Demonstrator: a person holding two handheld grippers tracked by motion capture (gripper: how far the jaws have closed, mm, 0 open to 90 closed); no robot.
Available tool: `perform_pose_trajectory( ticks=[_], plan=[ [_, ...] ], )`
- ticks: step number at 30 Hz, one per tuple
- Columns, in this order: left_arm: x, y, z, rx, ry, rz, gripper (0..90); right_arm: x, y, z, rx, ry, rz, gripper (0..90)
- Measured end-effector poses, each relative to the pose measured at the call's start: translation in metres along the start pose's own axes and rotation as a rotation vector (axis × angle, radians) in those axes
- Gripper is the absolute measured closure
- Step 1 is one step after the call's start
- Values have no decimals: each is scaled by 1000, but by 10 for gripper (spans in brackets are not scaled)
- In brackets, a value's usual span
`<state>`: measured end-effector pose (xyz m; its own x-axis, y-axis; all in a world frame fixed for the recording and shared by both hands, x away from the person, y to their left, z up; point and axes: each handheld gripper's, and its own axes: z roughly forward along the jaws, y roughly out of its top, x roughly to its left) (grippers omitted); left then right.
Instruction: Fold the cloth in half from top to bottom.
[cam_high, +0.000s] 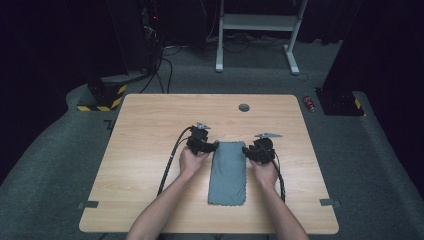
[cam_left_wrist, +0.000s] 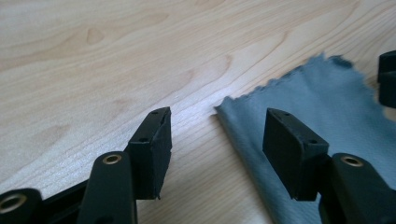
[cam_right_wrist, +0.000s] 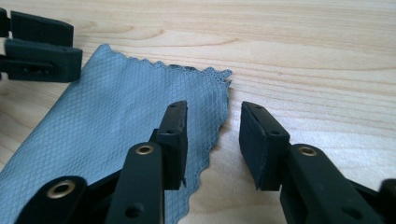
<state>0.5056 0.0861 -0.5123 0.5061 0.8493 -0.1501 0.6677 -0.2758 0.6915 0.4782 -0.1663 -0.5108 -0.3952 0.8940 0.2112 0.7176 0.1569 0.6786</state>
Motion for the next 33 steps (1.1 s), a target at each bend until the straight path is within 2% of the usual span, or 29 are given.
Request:
perform_pose_trajectory(
  ticks=[4,6,9,13,15,19,22,27,31,33],
  plan=[
    [0,0,3,-6,1,-2,430,3,8,4,-14,-21,-22,610],
    [-2,1,5,-1,5,9,430,2,11,10,21,-27,-17,592],
    [-5,3,6,10,18,35,434,4,15,16,20,-48,-22,588],
    [-13,5,9,32,66,119,455,5,15,21,9,-74,-38,589],
    [-14,5,9,37,60,131,486,6,15,21,11,-83,-65,598],
    [-15,5,9,36,45,145,547,10,23,24,64,-101,-109,629],
    [-16,6,8,37,29,156,603,15,22,27,57,-119,-167,684],
    [-17,6,9,41,2,173,715,17,23,27,68,-95,-186,795],
    [-16,6,9,44,-22,166,807,16,23,27,70,-61,-188,869],
    [-15,7,9,47,-48,151,854,16,23,27,71,-56,-180,878]
  ],
)
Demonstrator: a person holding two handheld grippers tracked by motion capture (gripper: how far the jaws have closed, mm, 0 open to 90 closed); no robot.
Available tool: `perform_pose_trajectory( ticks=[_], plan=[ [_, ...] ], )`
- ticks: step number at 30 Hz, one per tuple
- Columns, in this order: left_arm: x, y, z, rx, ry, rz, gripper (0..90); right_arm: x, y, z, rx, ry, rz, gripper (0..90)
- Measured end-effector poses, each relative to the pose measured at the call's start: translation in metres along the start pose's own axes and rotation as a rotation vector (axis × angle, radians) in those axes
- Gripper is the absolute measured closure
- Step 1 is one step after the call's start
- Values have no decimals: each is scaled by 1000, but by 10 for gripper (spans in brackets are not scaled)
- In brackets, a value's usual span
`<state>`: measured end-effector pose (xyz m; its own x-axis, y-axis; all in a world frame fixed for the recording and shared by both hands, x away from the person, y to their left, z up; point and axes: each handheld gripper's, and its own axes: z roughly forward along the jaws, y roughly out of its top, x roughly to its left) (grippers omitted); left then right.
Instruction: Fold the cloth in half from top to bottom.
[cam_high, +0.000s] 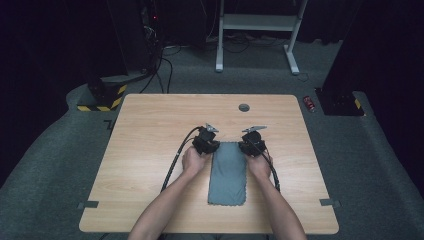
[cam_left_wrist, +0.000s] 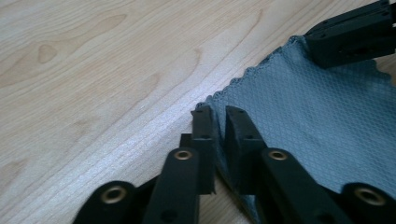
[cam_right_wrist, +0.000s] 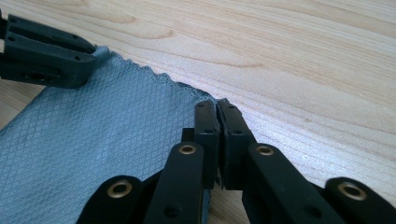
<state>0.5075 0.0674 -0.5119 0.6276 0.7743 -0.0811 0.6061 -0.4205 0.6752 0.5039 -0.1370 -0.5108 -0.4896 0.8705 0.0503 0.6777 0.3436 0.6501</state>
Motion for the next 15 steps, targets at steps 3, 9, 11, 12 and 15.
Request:
perform_pose_trajectory(
  ticks=[3,9,11,12,15],
  plan=[
    [1,0,0,0,-10,5,881,-1,0,0,2,6,9,884],
    [5,0,-1,9,-38,-18,888,-1,1,-6,-4,21,6,886],
    [6,0,-3,13,-46,-14,888,-1,1,-8,-15,24,-2,886],
    [7,0,-4,11,-51,-20,888,0,2,-9,-17,25,-10,887],
    [8,1,-8,2,-55,-14,888,1,2,-10,-19,25,-13,887]
  ],
)
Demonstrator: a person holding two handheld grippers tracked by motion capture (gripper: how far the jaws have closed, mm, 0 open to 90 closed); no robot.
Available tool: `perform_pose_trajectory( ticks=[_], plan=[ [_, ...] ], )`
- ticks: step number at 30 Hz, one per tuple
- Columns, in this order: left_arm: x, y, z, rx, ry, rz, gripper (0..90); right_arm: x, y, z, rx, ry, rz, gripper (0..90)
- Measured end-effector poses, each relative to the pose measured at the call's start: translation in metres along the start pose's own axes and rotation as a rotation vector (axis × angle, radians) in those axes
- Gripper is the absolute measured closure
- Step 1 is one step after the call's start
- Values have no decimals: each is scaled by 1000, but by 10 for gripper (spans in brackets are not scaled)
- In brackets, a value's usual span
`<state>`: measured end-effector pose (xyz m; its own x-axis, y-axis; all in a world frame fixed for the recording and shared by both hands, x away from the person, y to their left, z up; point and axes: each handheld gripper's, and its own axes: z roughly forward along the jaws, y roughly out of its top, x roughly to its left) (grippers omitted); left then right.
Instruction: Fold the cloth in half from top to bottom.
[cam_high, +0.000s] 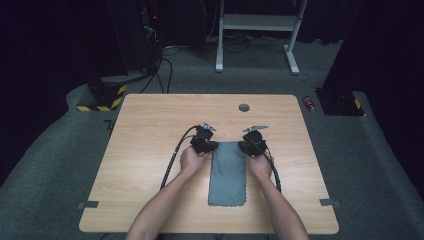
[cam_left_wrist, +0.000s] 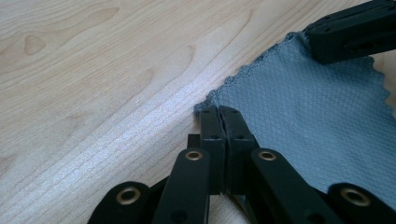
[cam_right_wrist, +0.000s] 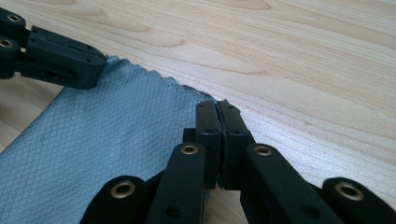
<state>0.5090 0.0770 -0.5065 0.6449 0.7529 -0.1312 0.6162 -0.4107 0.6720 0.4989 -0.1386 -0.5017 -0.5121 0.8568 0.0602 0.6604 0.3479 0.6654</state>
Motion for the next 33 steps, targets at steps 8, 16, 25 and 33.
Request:
perform_pose_trajectory(
  ticks=[8,16,25,33],
  plan=[
    [-1,2,-10,-26,-18,4,888,1,2,-5,-15,-2,-6,887],
    [-4,8,-20,-41,-24,18,888,3,5,-18,-37,-8,-14,888],
    [1,15,-35,-68,-23,9,889,9,22,-33,-59,-2,-46,891],
    [13,20,-47,-91,-37,-22,891,15,39,-38,-69,4,-67,892]
  ],
)
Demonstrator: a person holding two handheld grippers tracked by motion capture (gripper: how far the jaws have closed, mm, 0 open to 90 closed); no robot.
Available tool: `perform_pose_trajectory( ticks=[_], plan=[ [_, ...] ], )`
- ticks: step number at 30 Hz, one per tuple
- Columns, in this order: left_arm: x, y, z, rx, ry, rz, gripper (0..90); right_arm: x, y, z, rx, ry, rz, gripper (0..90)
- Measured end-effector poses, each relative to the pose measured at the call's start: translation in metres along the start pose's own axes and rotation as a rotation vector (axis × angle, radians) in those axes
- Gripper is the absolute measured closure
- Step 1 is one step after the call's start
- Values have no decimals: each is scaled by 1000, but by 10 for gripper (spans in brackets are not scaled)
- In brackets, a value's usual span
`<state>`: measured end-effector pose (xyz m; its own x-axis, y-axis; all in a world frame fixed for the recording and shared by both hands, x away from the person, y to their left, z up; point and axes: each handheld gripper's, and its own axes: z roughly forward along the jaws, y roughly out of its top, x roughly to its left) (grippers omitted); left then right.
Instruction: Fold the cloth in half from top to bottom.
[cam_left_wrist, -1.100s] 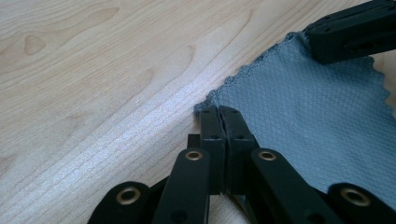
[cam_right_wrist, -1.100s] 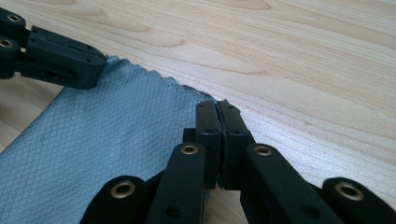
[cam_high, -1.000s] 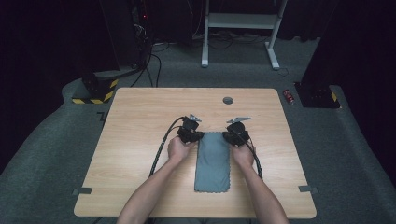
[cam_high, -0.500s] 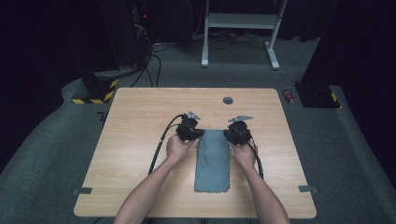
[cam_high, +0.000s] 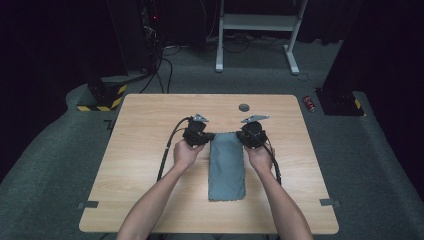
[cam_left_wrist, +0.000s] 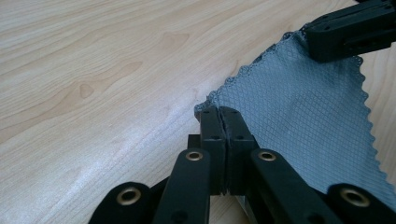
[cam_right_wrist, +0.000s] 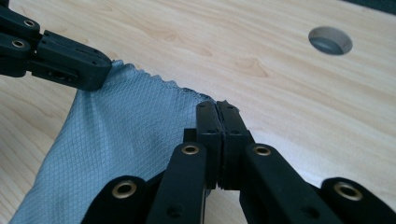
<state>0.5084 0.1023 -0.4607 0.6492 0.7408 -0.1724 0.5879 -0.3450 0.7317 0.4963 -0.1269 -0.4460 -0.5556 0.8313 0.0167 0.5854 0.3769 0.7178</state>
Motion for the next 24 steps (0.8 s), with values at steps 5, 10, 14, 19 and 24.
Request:
perform_pose_trajectory(
  ticks=[5,10,14,19,24],
  plan=[
    [6,19,-11,-28,18,1,891,-1,15,-2,-22,-9,2,892],
    [6,31,-24,-63,27,8,891,-3,29,-10,-59,-10,8,892],
    [3,26,-24,-47,30,29,892,-1,25,-11,-61,1,-14,892],
    [3,21,-21,-42,19,26,891,-1,19,-9,-54,8,-14,892],
    [0,17,-20,-33,7,33,891,-1,13,-9,-49,17,-19,892]
  ],
)
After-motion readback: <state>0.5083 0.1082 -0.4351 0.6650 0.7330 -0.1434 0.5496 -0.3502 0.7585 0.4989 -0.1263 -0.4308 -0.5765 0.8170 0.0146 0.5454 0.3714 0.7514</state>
